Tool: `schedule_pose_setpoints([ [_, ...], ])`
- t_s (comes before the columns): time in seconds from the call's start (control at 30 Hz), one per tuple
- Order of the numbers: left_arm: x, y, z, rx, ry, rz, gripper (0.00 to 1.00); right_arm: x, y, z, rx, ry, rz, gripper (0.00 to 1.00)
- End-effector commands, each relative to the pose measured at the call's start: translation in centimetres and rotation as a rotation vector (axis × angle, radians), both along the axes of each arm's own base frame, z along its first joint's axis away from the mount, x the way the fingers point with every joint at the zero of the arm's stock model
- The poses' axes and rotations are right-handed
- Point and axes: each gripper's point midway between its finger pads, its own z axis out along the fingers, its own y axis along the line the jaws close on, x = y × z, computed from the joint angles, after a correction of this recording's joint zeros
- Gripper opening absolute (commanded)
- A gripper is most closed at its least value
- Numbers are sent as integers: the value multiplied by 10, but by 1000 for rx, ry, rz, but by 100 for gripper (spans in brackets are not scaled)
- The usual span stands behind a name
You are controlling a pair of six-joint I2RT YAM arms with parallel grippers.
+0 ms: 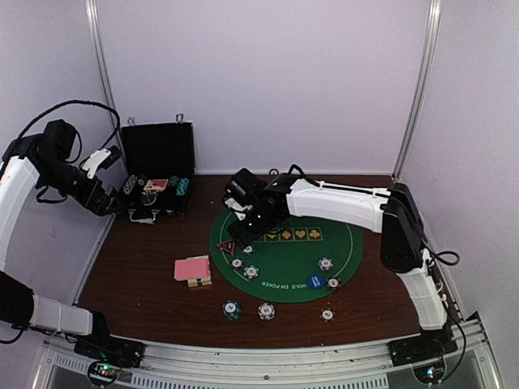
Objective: Distribute texas hold em gaming equipment
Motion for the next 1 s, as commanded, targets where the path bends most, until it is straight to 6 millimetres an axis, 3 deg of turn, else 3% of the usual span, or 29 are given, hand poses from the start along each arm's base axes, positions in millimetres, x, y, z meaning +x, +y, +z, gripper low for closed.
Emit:
schedule_pose_setpoints([
  [0.0,-2,1,9,9,-35,-7,97,-49,12,62,55,-75,121,73],
  [0.2,-3,1,8,8,-35,-9,98,-128,26,46,21,18,309,79],
  [0.37,-6,0,5,5,-28,-20,98,-170,31,18,-26,97,424,83],
  [0.73,-8,-2,8,0,-27,-28,97,-184,36,-31,-102,166,482,85],
  [0.97,-9,-2,8,-2,-28,-28,98,-189,36,-46,-121,199,499,84],
])
